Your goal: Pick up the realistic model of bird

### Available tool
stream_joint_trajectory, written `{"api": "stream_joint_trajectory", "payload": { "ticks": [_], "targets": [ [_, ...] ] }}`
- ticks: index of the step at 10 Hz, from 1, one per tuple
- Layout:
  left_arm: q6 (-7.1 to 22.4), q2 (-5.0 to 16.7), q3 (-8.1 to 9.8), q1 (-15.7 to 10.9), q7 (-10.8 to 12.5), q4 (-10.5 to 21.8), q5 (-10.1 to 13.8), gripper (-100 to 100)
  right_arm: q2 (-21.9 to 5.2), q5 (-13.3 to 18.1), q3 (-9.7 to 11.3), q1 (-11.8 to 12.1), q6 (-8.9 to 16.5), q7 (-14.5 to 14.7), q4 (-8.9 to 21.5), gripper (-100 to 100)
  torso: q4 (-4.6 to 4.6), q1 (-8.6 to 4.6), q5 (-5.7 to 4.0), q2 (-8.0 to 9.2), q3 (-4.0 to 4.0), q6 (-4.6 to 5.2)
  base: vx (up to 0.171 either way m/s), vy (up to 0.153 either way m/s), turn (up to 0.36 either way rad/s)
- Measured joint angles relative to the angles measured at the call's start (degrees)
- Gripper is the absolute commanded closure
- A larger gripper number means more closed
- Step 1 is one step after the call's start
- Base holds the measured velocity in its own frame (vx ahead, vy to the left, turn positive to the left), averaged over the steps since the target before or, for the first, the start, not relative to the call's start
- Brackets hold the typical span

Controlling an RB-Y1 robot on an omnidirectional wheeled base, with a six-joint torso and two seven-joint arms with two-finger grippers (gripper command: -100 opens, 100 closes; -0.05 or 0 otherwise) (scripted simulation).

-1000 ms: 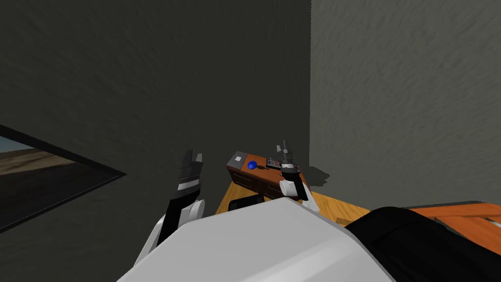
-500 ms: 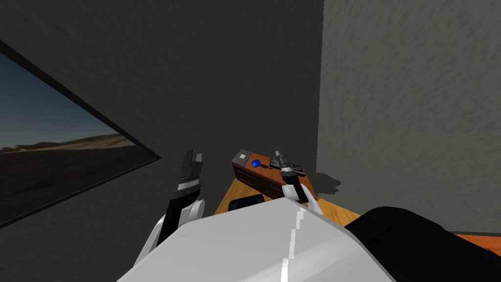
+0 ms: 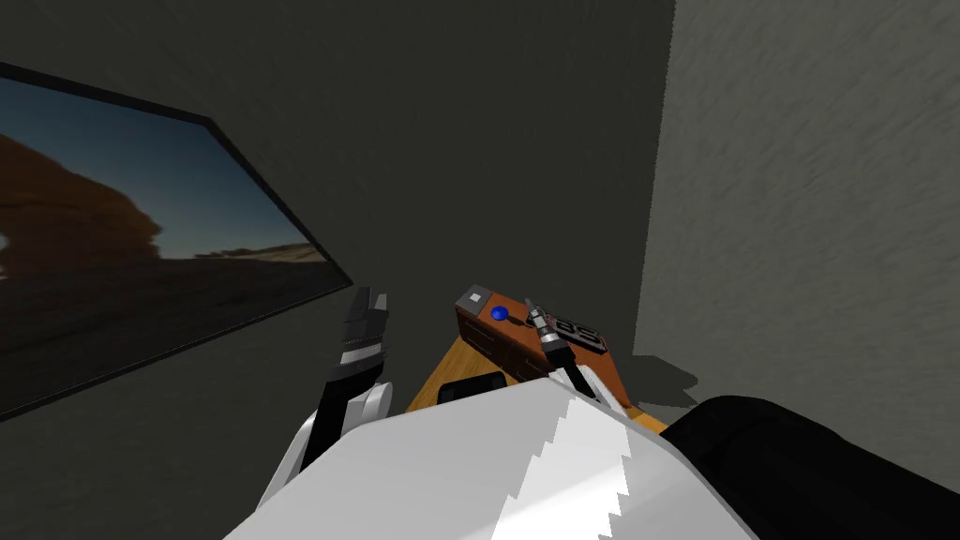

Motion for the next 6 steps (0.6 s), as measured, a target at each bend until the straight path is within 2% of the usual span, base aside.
{"api": "stream_joint_trajectory", "payload": {
  "ticks": [2,4,5,6],
  "targets": [
    [0.0,0.0,0.00,0.0,0.0,0.0,0.0,0,-1.4,3.4,0.8,2.9,1.8,3.7,2.4,-100,0.00,0.00,0.00,-0.02,-0.01,0.03,-0.020,-0.013,0.282],
    [0.0,0.0,0.00,0.0,0.0,0.0,0.0,0,-3.7,6.4,0.8,5.2,3.7,7.0,5.6,-100,-0.01,-0.06,-0.01,-0.08,-0.04,0.01,-0.005,-0.023,0.395],
    [0.0,0.0,0.01,0.0,0.0,0.0,0.0,0,-4.9,7.9,0.6,7.0,4.4,8.5,6.8,-100,-0.02,-0.08,-0.01,-0.11,-0.06,0.02,0.004,-0.031,0.074],
    [0.0,0.0,0.02,0.0,0.0,0.0,0.0,0,-4.8,8.9,0.9,7.1,4.9,9.7,7.8,-100,-0.03,-0.08,-0.02,-0.15,-0.08,0.06,0.006,-0.018,0.213]
  ]
}}
